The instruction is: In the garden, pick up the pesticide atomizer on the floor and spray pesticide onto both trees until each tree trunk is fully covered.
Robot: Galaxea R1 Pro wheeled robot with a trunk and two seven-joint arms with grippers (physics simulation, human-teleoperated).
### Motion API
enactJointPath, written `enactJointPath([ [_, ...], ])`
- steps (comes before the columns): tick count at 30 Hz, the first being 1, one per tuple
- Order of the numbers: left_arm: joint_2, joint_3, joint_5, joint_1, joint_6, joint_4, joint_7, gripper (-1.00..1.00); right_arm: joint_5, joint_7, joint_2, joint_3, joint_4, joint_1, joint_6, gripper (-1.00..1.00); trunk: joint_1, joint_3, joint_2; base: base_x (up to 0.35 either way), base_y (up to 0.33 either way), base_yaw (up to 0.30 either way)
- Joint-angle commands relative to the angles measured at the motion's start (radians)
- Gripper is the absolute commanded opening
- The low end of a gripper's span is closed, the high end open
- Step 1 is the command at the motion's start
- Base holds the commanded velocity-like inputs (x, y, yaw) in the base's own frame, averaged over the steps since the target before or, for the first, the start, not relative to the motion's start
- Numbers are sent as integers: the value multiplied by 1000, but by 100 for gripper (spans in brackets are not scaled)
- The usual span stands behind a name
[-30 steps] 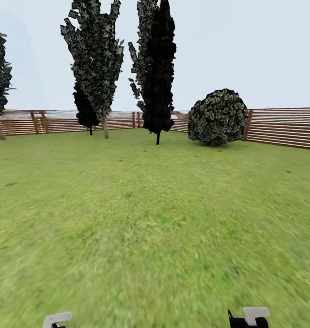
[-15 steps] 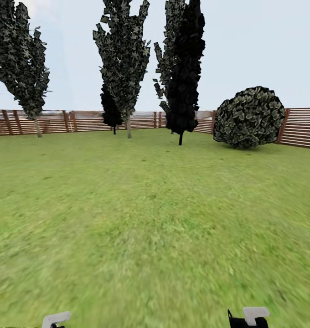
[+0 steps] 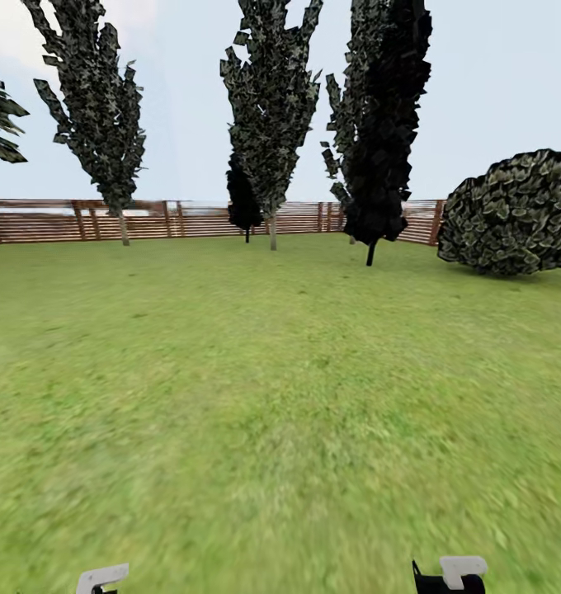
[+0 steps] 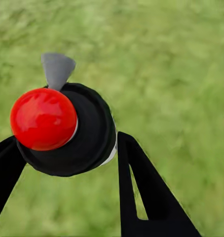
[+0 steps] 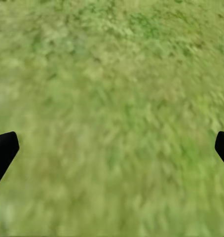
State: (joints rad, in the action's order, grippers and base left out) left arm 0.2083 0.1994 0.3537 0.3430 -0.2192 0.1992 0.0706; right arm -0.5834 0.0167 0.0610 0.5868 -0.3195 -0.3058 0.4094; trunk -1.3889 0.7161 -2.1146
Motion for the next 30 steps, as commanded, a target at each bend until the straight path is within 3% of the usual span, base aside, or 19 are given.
enactJointPath([
  [1,0,10,4,1,-2,0,14,-100,-10,2,-1,8,0,-1,5,100,0,1,0,202,296,279],
  [6,0,10,4,1,-2,0,14,-100,-10,2,-1,8,0,-1,5,100,0,1,0,154,217,279],
  [16,-1,11,2,1,-2,0,14,-100,-10,2,-1,8,0,-1,5,100,0,1,0,33,15,279],
  [30,0,10,4,1,-3,0,14,-100,-9,2,-1,8,0,-1,5,100,0,1,0,268,177,279],
])
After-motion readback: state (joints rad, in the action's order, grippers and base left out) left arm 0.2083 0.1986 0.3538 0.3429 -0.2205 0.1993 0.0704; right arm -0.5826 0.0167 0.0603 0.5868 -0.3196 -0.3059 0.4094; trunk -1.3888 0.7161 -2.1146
